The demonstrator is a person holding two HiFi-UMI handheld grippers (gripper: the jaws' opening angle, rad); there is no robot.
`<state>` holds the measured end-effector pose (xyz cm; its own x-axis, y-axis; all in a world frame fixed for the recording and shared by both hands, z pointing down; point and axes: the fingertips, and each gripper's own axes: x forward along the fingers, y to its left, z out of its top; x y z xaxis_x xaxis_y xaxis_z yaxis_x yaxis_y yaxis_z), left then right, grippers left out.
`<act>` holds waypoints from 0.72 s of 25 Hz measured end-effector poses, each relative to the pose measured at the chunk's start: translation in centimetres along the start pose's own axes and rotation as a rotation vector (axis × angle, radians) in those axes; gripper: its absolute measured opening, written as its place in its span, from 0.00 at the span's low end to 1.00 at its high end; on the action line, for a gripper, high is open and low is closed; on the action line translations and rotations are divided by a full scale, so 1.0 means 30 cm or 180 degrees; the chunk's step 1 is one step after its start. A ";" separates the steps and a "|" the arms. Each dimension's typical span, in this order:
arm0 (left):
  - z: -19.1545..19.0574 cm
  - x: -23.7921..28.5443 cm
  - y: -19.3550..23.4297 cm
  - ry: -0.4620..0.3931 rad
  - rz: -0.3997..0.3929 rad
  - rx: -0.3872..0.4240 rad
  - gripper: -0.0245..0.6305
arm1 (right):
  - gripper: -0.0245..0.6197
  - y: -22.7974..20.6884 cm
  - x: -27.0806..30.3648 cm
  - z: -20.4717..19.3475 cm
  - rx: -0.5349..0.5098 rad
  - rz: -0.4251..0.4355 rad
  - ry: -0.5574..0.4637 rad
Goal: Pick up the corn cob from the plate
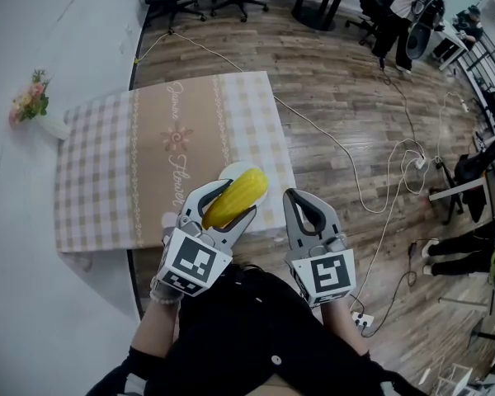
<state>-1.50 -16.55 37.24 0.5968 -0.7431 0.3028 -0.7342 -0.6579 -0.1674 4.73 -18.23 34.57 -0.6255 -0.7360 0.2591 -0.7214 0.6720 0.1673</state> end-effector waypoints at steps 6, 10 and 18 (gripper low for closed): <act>-0.005 0.002 -0.008 0.0010 -0.0009 -0.0022 0.42 | 0.10 0.003 -0.002 0.001 -0.0021 0.0022 0.0029; -0.017 0.006 -0.012 0.0035 -0.0003 -0.0062 0.42 | 0.10 -0.002 0.001 0.001 -0.0003 0.0022 -0.0011; -0.020 0.010 -0.017 0.0054 0.0005 -0.0057 0.42 | 0.10 -0.004 0.002 0.001 -0.0005 0.0044 -0.0018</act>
<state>-1.12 -16.37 37.98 0.5901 -0.7419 0.3184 -0.7410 -0.6543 -0.1512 4.76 -18.35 34.54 -0.6371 -0.7270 0.2562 -0.7122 0.6823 0.1651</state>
